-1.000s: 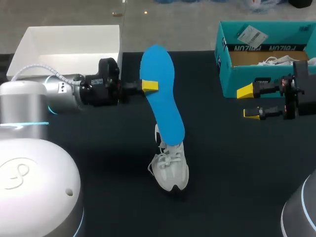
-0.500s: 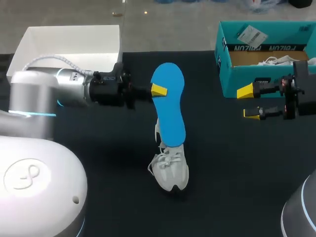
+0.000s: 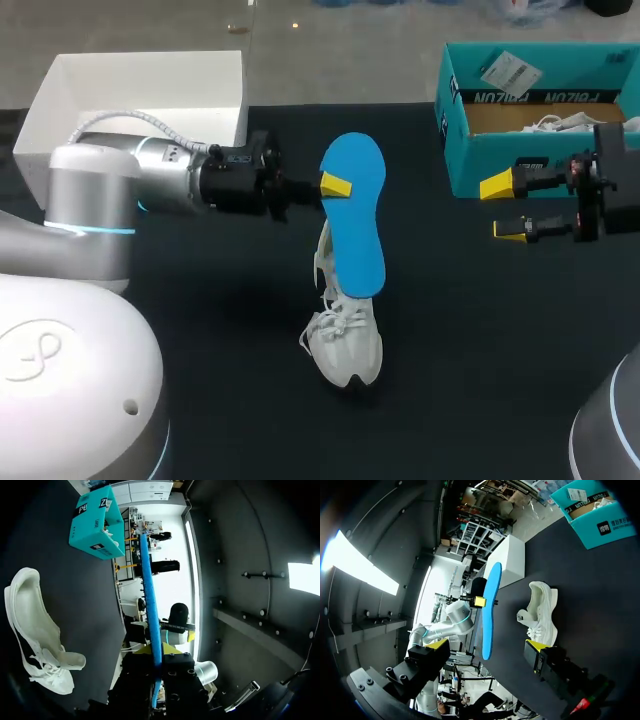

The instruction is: Take the shoe out of the shoebox, open the shoe tongue, remove and reinsert the insole, then place the shoe into the shoebox

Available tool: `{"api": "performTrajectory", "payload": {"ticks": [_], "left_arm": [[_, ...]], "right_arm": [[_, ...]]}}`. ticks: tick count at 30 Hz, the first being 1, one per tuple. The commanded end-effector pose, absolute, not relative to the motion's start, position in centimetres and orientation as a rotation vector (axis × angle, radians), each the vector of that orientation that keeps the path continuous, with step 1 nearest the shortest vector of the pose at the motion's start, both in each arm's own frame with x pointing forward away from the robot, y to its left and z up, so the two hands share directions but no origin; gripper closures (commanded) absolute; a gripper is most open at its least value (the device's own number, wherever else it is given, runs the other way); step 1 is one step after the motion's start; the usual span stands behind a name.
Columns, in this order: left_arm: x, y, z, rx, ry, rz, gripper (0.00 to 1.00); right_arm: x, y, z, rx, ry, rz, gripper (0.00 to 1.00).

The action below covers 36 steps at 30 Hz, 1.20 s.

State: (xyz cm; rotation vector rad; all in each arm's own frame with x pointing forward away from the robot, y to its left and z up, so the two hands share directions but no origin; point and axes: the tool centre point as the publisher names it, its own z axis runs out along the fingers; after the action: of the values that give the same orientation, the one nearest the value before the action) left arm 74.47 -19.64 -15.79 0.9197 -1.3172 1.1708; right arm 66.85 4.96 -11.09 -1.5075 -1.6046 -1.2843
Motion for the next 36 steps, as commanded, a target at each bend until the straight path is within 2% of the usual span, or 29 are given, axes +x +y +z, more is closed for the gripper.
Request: {"api": "performTrajectory", "payload": {"ticks": [1,12,17,26,36], "left_arm": [[74.5,-19.6,-15.8,0.921,-1.319,1.168,1.0],[74.5,-19.6,-15.8,0.921,-1.319,1.168,1.0],[74.5,-19.6,-15.8,0.921,-1.319,1.168,1.0],[74.5,-19.6,-15.8,0.921,-1.319,1.168,1.0],[74.5,-19.6,-15.8,0.921,-1.319,1.168,1.0]], "right_arm": [[66.9,5.1,-11.2,-1.508,-1.603,-1.286,0.0],[67.5,6.8,-8.2,-1.735,-1.961,-1.115,0.0],[68.0,7.7,-7.3,-1.847,-2.094,-0.925,0.0],[68.4,9.8,-6.6,-1.997,-2.303,-0.628,0.0],[69.1,12.1,-6.6,-2.077,-2.46,-0.538,0.0]]}}
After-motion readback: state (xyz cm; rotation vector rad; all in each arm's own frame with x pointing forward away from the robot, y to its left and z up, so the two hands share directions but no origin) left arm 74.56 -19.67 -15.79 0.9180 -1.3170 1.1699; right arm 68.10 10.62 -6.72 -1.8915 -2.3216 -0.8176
